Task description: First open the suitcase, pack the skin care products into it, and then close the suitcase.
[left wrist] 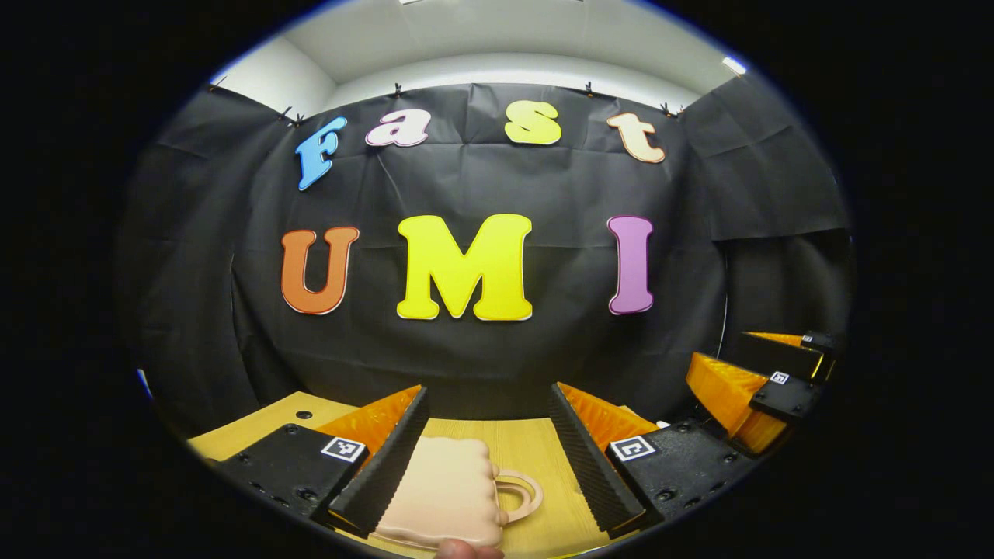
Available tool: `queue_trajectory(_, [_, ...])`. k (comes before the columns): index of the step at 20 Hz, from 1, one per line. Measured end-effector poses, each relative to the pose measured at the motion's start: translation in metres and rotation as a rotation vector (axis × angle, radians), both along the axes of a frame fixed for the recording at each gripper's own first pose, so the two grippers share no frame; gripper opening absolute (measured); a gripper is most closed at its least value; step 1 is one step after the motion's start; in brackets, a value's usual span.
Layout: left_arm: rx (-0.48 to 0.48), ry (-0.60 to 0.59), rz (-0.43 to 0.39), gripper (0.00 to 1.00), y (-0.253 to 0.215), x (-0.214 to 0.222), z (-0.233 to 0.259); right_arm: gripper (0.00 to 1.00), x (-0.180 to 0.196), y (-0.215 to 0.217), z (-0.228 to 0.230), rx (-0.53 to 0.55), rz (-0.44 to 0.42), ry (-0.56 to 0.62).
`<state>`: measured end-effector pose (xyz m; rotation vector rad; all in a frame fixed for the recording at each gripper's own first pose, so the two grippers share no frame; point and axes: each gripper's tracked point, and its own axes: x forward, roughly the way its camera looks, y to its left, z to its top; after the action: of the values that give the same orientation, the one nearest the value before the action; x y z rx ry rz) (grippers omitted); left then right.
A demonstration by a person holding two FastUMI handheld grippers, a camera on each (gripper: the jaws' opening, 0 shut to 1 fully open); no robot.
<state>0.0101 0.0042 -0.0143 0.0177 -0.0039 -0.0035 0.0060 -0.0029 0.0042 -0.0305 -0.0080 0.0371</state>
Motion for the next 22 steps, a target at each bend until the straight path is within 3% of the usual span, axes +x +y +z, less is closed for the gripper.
queue_trajectory(4, [0.055, 0.091, -0.050, 0.98, -0.011, -0.002, -0.036, 0.81, -0.007, -0.018, -0.015, -0.038, -0.018, 0.028])
queue_trajectory(6, [0.109, 0.156, -0.137, 0.98, -0.029, -0.001, -0.063, 0.80, -0.009, -0.036, -0.024, -0.058, -0.049, 0.048])
queue_trajectory(9, [0.266, 0.276, -0.227, 0.99, -0.045, 0.002, -0.112, 0.81, -0.015, -0.065, -0.044, -0.033, -0.101, 0.110])
queue_trajectory(12, [0.434, 0.318, -0.268, 0.99, -0.052, 0.015, -0.143, 0.80, -0.024, -0.093, -0.059, -0.032, -0.173, 0.160])
queue_trajectory(18, [0.784, 0.501, -0.281, 0.97, -0.050, 0.030, -0.219, 0.81, -0.033, -0.121, -0.058, -0.062, -0.234, 0.173])
queue_trajectory(22, [0.903, 0.563, -0.287, 0.83, -0.054, 0.041, -0.251, 0.81, -0.033, -0.134, -0.059, -0.063, -0.259, 0.175])
